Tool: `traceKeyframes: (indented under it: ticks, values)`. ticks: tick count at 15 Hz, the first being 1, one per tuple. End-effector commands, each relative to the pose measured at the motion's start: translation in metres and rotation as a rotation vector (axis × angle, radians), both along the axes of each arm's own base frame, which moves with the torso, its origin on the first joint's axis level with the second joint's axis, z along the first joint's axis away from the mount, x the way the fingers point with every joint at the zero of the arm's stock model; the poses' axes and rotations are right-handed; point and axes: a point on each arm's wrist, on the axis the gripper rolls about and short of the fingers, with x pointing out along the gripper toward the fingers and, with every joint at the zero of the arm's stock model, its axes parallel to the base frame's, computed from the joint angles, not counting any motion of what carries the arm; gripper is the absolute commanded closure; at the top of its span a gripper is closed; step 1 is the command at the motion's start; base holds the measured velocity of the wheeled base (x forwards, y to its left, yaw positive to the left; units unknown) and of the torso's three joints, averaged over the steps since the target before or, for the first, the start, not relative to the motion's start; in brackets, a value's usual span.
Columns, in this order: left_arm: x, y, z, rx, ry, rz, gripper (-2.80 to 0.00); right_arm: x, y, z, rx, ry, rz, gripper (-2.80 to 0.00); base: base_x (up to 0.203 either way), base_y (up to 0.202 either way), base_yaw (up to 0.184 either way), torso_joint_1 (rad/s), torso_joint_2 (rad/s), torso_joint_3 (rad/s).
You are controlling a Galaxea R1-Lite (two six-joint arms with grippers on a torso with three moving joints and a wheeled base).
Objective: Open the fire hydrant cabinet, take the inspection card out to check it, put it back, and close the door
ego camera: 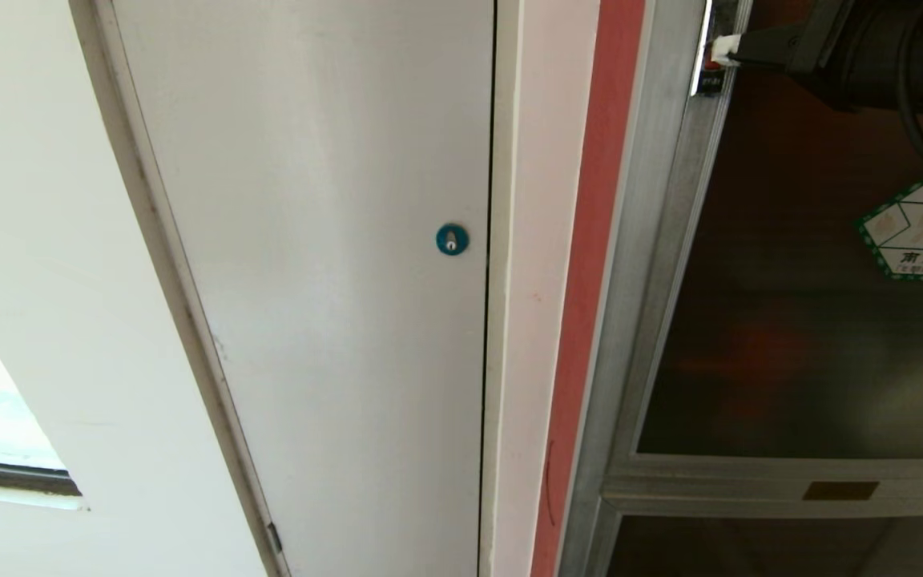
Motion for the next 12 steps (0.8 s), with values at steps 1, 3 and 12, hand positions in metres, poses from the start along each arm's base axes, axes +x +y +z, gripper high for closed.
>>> traceKeyframes:
  ticks: [1, 3, 12]
  values:
    - [0.0, 0.0, 0.0, -0.001, -0.002, 0.0, 0.0, -0.004, 0.0, 0.004, 0.004, -0.015, 0.004, 0.0, 0.0, 0.0, 0.0, 0.0, 0.0, 0.0]
    - [0.0, 0.0, 0.0, -0.001, -0.002, 0.001, 0.0, -0.013, -0.001, 0.01, 0.007, -0.036, 0.012, 0.0, 0.0, 0.0, 0.0, 0.0, 0.0, 0.0]
    - [0.0, 0.0, 0.0, -0.001, -0.001, 0.001, 0.0, -0.143, -0.016, 0.044, 0.066, -0.225, 0.118, 0.0, 0.0, 0.0, 0.0, 0.0, 0.0, 0.0]
